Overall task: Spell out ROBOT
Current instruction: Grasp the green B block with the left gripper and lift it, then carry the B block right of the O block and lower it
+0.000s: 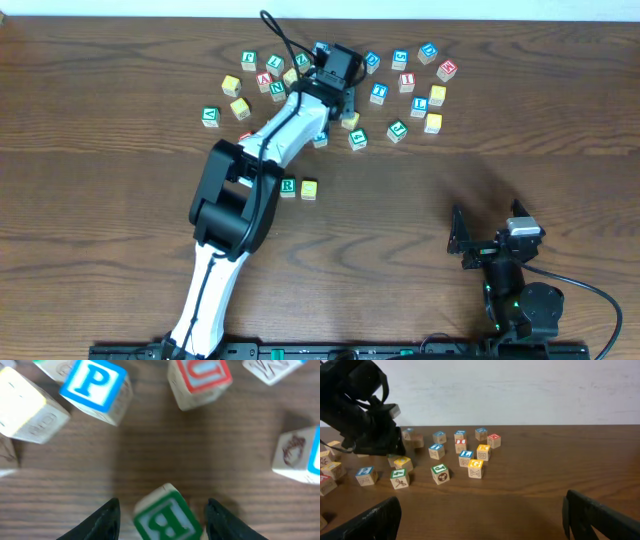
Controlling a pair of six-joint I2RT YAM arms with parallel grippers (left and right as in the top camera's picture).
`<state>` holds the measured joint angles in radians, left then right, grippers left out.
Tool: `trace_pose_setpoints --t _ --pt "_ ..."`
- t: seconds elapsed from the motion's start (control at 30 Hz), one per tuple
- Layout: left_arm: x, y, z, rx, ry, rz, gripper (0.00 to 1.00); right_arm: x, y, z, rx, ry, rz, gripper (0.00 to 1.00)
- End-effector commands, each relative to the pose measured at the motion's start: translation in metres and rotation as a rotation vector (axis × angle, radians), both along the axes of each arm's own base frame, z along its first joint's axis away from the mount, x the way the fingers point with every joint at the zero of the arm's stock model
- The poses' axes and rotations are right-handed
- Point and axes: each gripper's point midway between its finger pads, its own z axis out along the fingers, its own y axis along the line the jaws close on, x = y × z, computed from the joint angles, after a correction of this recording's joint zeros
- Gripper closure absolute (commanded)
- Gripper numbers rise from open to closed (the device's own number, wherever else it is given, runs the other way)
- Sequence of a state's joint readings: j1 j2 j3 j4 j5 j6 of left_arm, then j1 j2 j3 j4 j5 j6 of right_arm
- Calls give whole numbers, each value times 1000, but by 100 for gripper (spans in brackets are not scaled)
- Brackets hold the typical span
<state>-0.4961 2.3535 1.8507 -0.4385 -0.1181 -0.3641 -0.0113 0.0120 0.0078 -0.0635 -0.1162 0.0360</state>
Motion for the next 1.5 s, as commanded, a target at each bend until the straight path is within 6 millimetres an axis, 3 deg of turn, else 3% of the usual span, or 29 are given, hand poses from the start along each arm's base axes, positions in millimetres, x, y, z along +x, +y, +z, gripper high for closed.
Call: trace_pose_setpoints --t 0.0,0.4,0.53,0.7,1.13,1.23,1.33,1.47 --pt "-2 -3 -7 7 18 1 47 0 1 -1 -15 -1 4 1" --pt "4 2 -4 30 -12 22 49 0 1 -1 -15 -1 4 1" --pt "4 3 -4 37 -16 27 60 0 1 -1 -15 -1 4 1" --pt "4 4 -3 37 -16 27 67 0 1 -1 -15 -1 4 1" --pt "2 5 34 19 -49 27 70 0 1 -1 -15 -1 4 1" --pt "-5 8 53 19 -48 27 70 0 1 -1 -15 -1 4 1" --pt "-17 15 86 17 -51 26 70 0 1 -1 -15 -1 4 1" --pt "-54 22 134 -18 0 -8 71 0 1 -1 -15 -1 4 1"
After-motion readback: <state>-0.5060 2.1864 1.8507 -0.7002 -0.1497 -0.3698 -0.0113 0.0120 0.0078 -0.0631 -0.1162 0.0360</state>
